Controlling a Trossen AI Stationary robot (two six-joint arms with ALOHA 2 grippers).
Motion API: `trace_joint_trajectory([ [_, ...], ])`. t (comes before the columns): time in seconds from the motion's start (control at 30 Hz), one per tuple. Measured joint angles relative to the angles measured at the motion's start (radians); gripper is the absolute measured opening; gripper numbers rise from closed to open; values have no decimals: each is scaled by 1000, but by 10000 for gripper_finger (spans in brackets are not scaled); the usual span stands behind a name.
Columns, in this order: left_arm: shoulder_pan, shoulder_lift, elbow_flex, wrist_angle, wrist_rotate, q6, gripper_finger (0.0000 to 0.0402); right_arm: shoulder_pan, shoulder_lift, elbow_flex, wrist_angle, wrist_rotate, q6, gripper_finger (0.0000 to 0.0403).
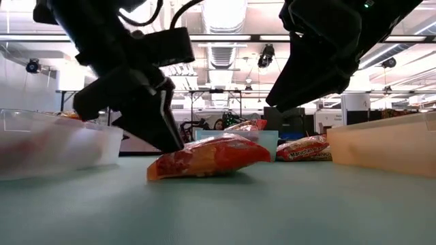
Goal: Sort Maruchan noodles
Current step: Put the orange noodle pack into the blue bin
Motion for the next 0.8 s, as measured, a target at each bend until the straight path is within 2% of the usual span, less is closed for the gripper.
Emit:
trace_joint_trajectory([
  [0.3, 3, -6, -124, 148, -2, -68, 102, 0, 0, 0, 0, 0, 0, 231],
  [0.47, -4, -7, -170, 167, -3, -124, 102, 0, 0, 0, 0, 0, 0, 231],
  [0.8, -6, -5, -203, 244, -3, -121, 102, 0, 0, 0, 0, 0, 0, 231],
])
